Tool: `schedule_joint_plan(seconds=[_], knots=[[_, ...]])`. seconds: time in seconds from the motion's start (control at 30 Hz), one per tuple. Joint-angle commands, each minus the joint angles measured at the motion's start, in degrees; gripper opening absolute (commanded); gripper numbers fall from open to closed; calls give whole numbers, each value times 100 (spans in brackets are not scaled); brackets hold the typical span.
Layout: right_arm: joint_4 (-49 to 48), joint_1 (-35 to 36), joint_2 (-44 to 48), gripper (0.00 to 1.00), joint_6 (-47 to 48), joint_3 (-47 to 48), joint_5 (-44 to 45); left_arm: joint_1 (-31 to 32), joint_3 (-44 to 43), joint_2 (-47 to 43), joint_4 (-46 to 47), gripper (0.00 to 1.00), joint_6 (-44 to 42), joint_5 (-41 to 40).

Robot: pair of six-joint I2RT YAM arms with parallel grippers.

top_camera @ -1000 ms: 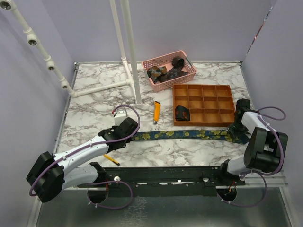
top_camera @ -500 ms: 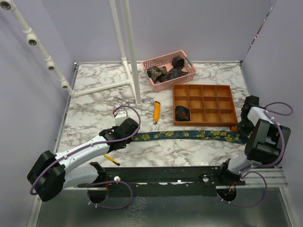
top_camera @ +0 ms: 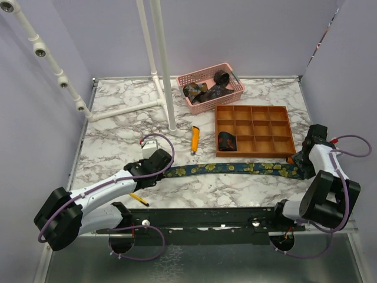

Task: Roll the ties
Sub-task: Flatten out the tie at the center of the board.

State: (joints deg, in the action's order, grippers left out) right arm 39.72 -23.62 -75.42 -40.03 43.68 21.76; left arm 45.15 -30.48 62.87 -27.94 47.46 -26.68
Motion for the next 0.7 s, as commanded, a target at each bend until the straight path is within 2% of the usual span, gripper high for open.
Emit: schedule_joint_plan(seconds=[0.0,0.17,0.27,0.6,0.67], knots=[[370,-105,-31,69,-589,-115,277,37,44,-51,87,0,28,131],[284,-215,-259,81,-1028,-260,18,38,42,-144,80,0,34,136],[96,-261,-565,82,-964,-214,-30,38,79,-225,87,0,60,107],[-372,-503,-1363,69,-630,-197,-164,46,77,-244,77,0,44,79],[-425,-621,-1577,61,-531,-170,-317,55,70,-226,70,0,39,75]])
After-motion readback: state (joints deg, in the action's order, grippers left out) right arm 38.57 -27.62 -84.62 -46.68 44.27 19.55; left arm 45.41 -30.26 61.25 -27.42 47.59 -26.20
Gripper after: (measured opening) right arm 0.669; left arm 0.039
